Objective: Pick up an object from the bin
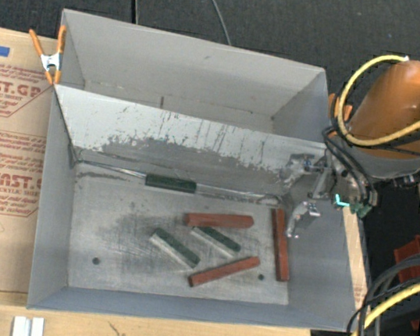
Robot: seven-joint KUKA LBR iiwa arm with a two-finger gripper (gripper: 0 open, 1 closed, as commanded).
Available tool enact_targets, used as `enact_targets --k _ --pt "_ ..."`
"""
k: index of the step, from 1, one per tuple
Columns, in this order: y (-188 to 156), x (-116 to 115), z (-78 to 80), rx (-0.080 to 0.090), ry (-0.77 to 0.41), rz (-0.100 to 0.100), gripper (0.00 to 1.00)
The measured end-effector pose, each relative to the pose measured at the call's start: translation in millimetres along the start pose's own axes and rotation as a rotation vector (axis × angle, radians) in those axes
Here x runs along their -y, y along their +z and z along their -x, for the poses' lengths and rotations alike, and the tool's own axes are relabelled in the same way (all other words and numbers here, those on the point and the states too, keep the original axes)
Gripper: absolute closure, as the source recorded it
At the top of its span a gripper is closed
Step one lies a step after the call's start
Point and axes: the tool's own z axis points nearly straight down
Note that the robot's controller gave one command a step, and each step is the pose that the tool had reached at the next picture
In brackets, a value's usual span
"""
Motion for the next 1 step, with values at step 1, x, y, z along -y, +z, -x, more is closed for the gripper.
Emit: enact_targets --k 1 --pt "-4.5 -0.5 1.7 0.008 -0.001 -0.001 0.00"
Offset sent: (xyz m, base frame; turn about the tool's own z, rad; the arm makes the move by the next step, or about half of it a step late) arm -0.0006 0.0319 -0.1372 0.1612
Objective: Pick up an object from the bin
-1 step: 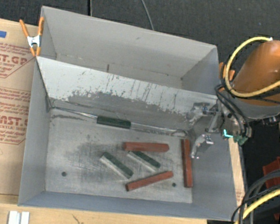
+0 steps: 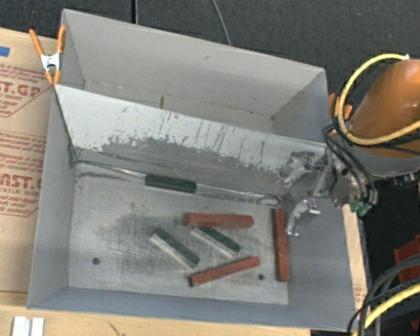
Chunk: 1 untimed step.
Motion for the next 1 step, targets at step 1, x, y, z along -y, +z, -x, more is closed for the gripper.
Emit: enact_targets --k 1 --pt "71.4 -16.6 -0.3 0.004 0.084 0.001 0.00"
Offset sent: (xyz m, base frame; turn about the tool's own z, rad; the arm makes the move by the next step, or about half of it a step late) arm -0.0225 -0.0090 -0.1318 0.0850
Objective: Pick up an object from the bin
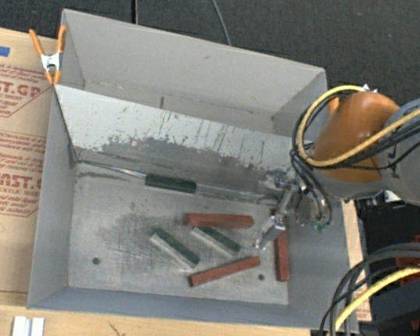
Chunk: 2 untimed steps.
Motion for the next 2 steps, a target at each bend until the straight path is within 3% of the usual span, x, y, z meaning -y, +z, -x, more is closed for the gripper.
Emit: enact_targets --k 1,2 --pt "61 26 -20.2 -0.009 0.006 0.005 0.00" --pt "67 -40 -2.2 -0.009 -0.049 0.000 1.00"
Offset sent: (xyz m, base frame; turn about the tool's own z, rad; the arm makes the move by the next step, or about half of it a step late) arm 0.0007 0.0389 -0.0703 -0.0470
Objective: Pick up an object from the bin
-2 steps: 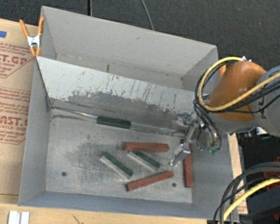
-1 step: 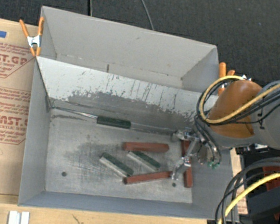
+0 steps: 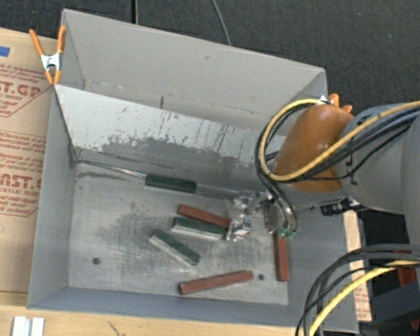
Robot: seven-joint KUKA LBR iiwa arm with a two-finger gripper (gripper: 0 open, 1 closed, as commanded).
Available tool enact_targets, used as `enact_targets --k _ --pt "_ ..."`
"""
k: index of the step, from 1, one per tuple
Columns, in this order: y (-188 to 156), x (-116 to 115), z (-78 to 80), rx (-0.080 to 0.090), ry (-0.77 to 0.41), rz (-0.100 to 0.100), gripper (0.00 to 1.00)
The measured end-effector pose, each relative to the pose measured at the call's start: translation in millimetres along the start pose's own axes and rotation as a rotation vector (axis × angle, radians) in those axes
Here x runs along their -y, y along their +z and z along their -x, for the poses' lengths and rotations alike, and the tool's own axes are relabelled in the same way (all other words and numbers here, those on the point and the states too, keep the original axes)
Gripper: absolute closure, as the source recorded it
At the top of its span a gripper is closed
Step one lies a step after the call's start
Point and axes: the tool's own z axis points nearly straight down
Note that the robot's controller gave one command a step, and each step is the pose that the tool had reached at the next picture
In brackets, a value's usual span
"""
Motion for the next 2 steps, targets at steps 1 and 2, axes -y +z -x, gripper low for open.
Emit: enact_targets --k 1,2 --pt "0 0 0.1 0.001 0.000 0.000 1.00" --pt "-144 -34 -7.8 0.007 0.089 0.000 1.00"
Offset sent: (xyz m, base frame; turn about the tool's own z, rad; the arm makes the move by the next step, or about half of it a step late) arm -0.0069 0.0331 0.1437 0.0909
